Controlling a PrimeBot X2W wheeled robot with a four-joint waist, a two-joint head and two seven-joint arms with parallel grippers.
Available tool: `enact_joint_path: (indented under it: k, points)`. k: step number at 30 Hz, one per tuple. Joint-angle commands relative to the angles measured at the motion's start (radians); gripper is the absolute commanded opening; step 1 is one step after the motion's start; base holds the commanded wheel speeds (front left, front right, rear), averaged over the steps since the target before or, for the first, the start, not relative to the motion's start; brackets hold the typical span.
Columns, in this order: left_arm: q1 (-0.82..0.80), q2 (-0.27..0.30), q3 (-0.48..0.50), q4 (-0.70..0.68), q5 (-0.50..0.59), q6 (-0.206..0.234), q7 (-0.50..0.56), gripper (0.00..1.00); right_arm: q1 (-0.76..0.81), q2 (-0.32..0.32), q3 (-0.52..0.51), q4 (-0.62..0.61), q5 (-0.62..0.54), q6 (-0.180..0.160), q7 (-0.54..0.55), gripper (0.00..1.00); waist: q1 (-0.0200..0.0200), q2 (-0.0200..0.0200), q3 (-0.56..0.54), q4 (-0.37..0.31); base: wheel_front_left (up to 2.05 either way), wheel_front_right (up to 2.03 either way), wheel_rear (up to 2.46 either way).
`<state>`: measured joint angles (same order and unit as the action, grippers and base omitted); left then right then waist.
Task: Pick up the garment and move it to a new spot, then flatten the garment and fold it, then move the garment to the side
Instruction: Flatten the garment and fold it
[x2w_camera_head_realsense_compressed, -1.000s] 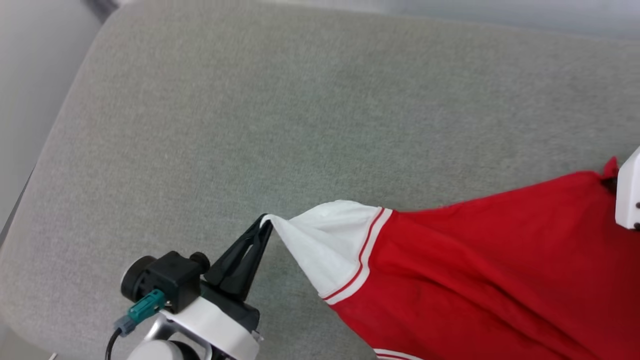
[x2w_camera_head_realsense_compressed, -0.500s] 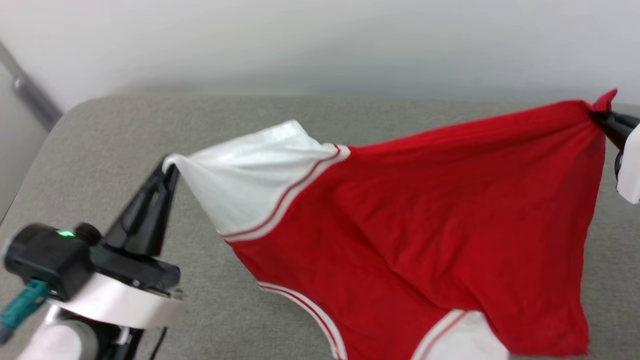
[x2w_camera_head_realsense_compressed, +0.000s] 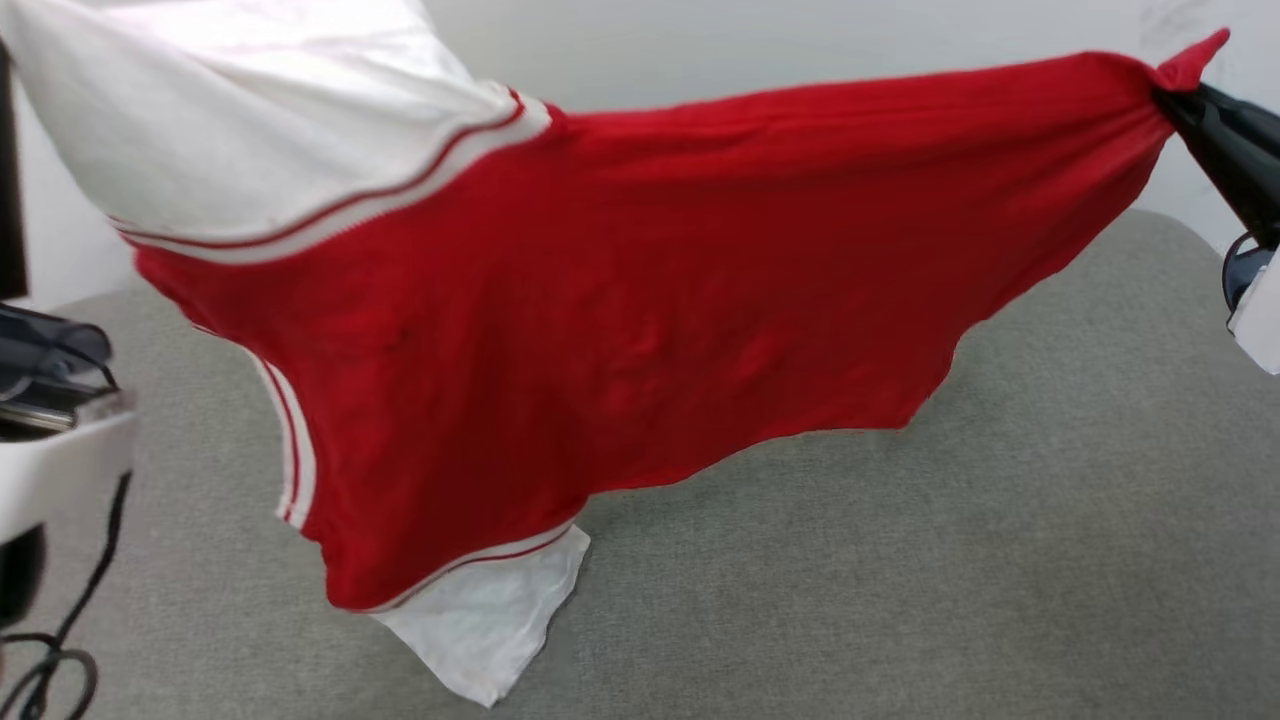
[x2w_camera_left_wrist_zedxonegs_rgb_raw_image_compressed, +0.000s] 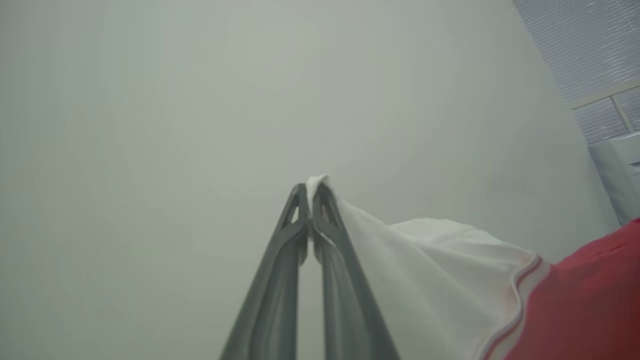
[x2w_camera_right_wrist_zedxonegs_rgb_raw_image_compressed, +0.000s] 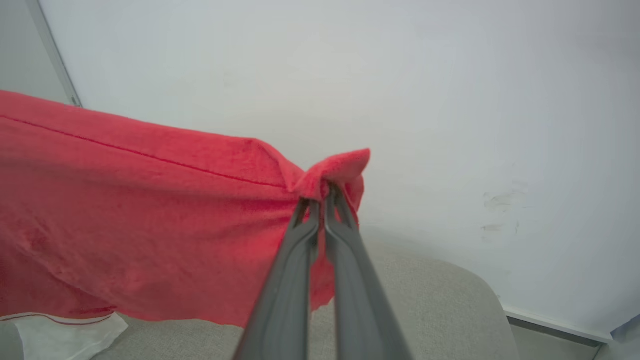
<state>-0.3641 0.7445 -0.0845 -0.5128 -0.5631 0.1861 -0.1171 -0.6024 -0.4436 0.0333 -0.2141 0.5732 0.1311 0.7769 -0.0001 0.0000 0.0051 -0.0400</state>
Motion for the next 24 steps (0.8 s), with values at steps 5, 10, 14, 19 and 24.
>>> enact_joint_path:
  k: [5, 10, 14, 19, 24]
  points:
    - [-0.078, 0.035, 0.067, -0.018, -0.016, 0.014, 0.014, 0.0, -0.038, 0.031, -0.008, -0.058, 0.005, -0.001, -0.013, 0.0, 0.0001, 0.0, 0.039, -0.037, 0.0, 0.0, 0.0]
    - [-0.167, 0.058, 0.101, -0.01, -0.032, 0.009, 0.024, 0.0, -0.083, 0.046, -0.024, -0.087, -0.016, -0.001, -0.035, 0.0, 0.0001, 0.0, 0.1, -0.049, 0.0, 0.0, 0.0]
    - [-0.273, 0.085, 0.103, 0.026, -0.033, -0.012, 0.03, 0.0, -0.146, 0.063, -0.047, -0.087, -0.037, -0.001, -0.061, 0.0, 0.0001, 0.0, 0.182, -0.05, 0.0, 0.0, 0.0]
    - [-0.458, 0.118, 0.072, 0.107, -0.028, -0.054, 0.041, 0.0, -0.253, 0.092, -0.068, -0.066, -0.068, -0.001, -0.097, 0.0, 0.0001, 0.0, 0.308, -0.042, 0.0, 0.0, 0.0]
    - [-0.712, 0.113, 0.012, 0.23, -0.029, -0.107, 0.058, 0.0, -0.406, 0.117, -0.082, -0.004, -0.116, -0.001, -0.141, 0.0, 0.0001, 0.0, 0.435, -0.033, 0.0, 0.0, 0.0]
